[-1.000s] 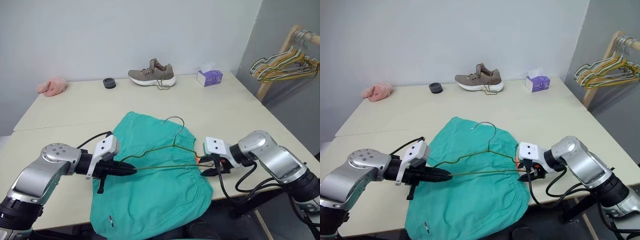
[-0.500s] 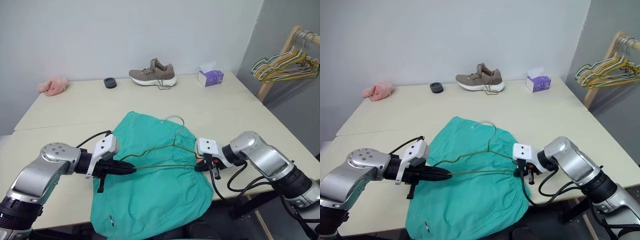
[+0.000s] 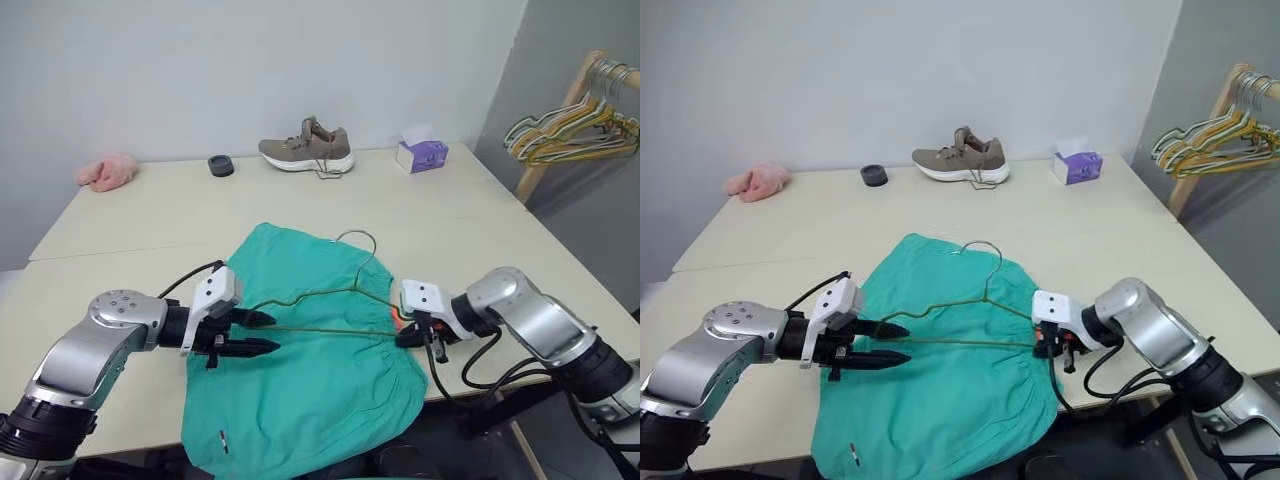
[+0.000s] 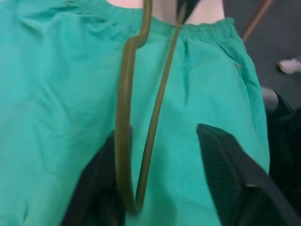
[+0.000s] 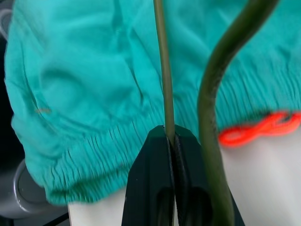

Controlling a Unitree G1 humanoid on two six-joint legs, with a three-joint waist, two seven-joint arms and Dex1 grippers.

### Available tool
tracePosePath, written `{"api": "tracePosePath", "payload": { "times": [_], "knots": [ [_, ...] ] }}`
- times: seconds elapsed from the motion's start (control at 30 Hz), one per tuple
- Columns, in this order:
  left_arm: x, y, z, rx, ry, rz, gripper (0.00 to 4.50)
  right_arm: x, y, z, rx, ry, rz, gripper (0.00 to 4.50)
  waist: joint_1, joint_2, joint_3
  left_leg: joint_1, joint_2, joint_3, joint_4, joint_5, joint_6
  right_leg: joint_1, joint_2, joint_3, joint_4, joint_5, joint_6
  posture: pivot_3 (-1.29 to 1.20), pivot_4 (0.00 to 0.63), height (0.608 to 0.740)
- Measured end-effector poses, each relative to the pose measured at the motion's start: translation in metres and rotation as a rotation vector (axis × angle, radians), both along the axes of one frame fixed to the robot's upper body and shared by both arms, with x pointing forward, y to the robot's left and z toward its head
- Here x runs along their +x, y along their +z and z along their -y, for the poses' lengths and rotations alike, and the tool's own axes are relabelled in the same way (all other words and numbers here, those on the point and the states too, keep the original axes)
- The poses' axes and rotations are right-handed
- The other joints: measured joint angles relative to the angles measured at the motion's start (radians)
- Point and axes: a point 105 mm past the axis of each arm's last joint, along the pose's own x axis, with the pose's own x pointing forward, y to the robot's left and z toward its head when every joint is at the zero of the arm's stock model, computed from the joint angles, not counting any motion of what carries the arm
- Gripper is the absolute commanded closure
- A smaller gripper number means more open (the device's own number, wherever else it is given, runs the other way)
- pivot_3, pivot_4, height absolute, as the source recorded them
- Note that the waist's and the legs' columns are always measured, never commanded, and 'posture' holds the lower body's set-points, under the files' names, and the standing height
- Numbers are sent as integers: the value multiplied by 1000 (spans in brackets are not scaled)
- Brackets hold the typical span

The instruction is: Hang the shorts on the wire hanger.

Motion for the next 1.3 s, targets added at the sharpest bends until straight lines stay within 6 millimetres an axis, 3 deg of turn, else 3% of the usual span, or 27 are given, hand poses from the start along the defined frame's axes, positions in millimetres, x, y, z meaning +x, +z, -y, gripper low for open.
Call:
{"api": "tracePosePath", "payload": {
  "times": [0.23, 0.4, 0.7, 0.97, 1.07, 1.23, 1.3],
  "knots": [
    [16, 14, -47, -124, 280, -39, 1938, -3, -1, 34, 33, -206, -54, 4500, -2, 0, 0, 0, 0, 0, 0, 0, 0, 0, 0, 0, 0, 0, 0, -151, 0, 740],
    [7, -5, -63, -110, 361, -96, 1938, -24, -7, 64, 69, -378, -133, 4500, 0, 0, 0, -1, -1, 0, -1, 0, 0, 0, -4, -1, 0, 0, 0, -175, 0, 740],
    [2, -11, -24, -130, 224, -55, 1938, -85, -17, 115, 107, -717, -290, 4500, -5, -2, -3, 1, -2, 1, 0, 0, 0, 2, -2, 0, -1, 0, 1, -242, 0, 740],
    [23, 8, -16, -99, 149, 93, 1938, -105, -26, 107, 153, -784, -430, 4500, -62, -1, -5, 12, 0, 2, -1, 0, 0, 12, 5, 2, -1, 0, 0, -253, 0, 740],
    [33, 11, -20, -78, 163, 125, 1426, -109, -29, 104, 131, -767, -460, 4500, -72, -2, -5, 9, 0, 2, -1, 0, 0, 10, 5, 2, -2, -1, 0, -247, 0, 740],
    [47, 16, -27, -27, 184, 228, 24, -114, -30, 102, 91, -715, -504, 4500, -78, -2, -4, 9, 0, 2, -1, 0, 0, 10, 4, 3, -3, -1, 1, -237, 0, 740],
    [48, 14, -29, -11, 185, 234, 24, -114, -28, 101, 77, -684, -507, 4500, -78, -3, -4, 9, 0, 2, -1, 0, 0, 10, 4, 3, -3, -1, 1, -237, 0, 740]
  ]
}}
